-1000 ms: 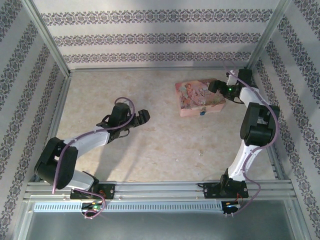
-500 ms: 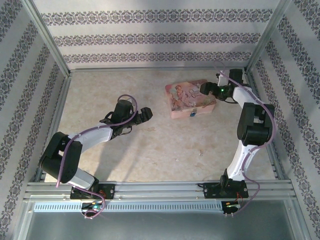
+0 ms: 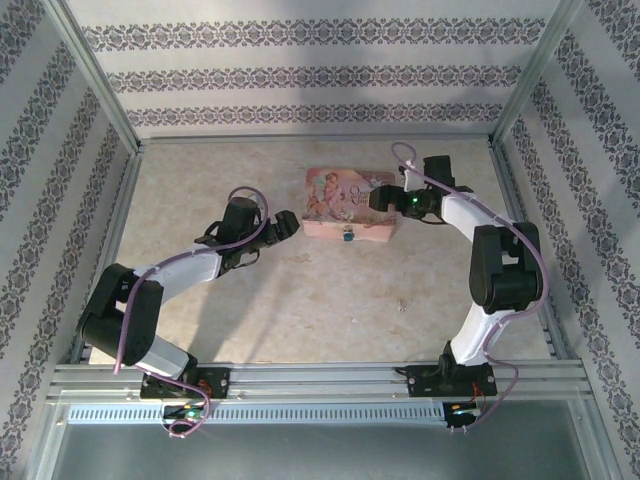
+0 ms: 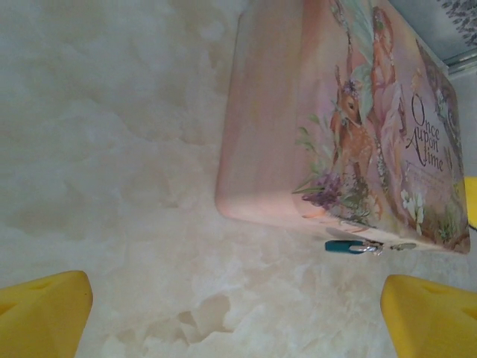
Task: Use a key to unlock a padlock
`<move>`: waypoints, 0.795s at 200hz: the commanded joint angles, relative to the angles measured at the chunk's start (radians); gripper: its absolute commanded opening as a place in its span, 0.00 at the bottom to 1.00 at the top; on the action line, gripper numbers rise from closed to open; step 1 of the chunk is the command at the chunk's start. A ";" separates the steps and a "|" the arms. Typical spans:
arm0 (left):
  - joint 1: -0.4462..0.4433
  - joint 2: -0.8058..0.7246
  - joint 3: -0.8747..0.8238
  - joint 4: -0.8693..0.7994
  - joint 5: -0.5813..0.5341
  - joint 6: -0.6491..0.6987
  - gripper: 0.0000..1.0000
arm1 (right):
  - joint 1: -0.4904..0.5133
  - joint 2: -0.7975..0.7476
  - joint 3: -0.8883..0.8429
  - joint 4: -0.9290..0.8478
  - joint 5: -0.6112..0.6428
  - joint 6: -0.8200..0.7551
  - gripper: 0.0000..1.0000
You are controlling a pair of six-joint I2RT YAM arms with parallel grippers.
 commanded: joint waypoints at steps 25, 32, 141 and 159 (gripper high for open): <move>0.050 -0.059 0.008 -0.006 0.004 -0.002 0.99 | 0.091 0.021 0.039 0.047 0.007 0.038 0.98; 0.057 -0.067 0.005 -0.007 0.001 0.002 0.99 | 0.102 0.036 0.055 0.047 0.007 0.039 0.98; 0.206 -0.032 0.054 -0.017 0.066 0.054 0.99 | 0.265 0.111 0.133 0.070 0.044 0.113 0.98; 0.210 -0.065 0.045 -0.042 0.046 0.075 0.99 | 0.290 0.082 0.096 0.082 0.056 0.127 0.99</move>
